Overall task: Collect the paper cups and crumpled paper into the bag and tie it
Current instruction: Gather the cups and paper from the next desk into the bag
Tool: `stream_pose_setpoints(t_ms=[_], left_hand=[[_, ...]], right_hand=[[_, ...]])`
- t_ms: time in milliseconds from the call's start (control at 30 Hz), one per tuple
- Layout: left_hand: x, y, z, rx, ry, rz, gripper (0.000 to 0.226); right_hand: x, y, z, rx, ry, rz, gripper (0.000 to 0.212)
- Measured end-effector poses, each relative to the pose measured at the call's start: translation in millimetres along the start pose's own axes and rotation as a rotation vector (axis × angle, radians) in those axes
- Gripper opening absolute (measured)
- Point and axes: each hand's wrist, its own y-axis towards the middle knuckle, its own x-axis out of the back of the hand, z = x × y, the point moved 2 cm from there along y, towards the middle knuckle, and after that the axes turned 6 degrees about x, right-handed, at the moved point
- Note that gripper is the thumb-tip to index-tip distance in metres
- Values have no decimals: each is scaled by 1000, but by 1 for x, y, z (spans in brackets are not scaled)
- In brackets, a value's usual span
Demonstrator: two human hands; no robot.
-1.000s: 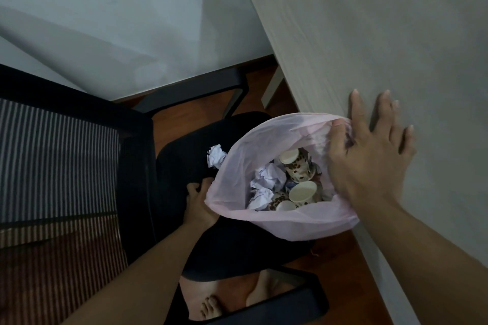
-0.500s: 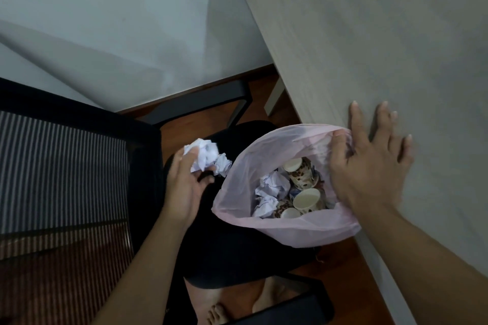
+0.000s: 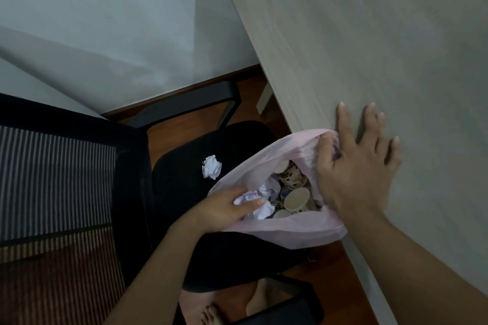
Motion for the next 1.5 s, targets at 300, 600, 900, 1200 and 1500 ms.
stream_pose_setpoints(t_ms=[300, 600, 900, 1200, 1500], left_hand=[[81, 38, -2, 156, -560, -626, 30], [40, 116, 68, 320, -67, -453, 49], [63, 55, 18, -14, -949, -838, 38], [1, -30, -58, -313, -717, -133, 49], [12, -19, -24, -235, -329, -726, 31]], right_hand=[[1, 2, -1, 2, 1, 15, 67], [-1, 9, -2, 3, -19, 20, 69], [1, 10, 0, 0, -16, 19, 69], [0, 10, 1, -11, -6, 32, 69], [-6, 10, -1, -16, -21, 5, 68]])
